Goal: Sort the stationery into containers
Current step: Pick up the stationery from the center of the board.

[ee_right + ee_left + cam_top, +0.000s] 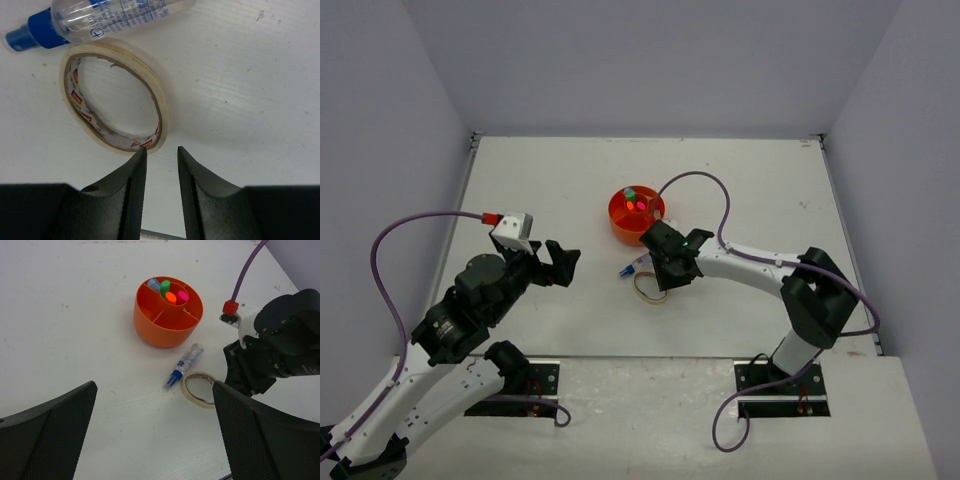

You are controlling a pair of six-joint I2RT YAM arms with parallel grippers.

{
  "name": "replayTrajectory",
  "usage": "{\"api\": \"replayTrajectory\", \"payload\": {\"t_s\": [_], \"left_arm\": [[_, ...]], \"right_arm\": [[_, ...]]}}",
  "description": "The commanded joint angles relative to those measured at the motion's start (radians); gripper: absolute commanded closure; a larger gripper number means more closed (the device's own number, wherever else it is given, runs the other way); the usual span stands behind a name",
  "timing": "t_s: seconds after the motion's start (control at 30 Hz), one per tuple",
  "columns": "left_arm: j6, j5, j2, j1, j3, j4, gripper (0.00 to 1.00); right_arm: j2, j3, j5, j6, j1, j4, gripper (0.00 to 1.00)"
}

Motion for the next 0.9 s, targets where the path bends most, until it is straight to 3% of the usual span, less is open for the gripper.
{"api": "replayTrajectory", "payload": {"t_s": [0.0,0.17,0.43,0.53,0.73,0.87], "left_arm": [[0.018,-0.001,0.003,0.002,-0.01,0.019,0.0],[0.018,0.002,0.007,0.002,-0.009,0.02,0.0],[0.018,0.005,0.01,0.002,-0.009,0.02,0.0],[0.017,0.013,0.01,0.002,-0.008,0.02,0.0],[-0.093,0.064,0.008,0.0,-0.017,0.042,0.0],[-0.289,0.218,0.031,0.002,-0.127,0.265,0.0]], "right_arm": [[0.039,-0.021,0.041,0.069,0.007,0.048,0.68],[0.091,-0.032,0.017,0.086,0.006,0.09,0.71],[0.107,-0.068,0.055,0.108,0.008,0.092,0.84],[0.076,-0.079,0.079,0.13,0.011,0.071,0.93],[-0.114,-0.119,0.127,0.155,0.014,0.041,1.0],[-0.302,-0.174,0.08,0.142,0.017,0.147,1.0]]}}
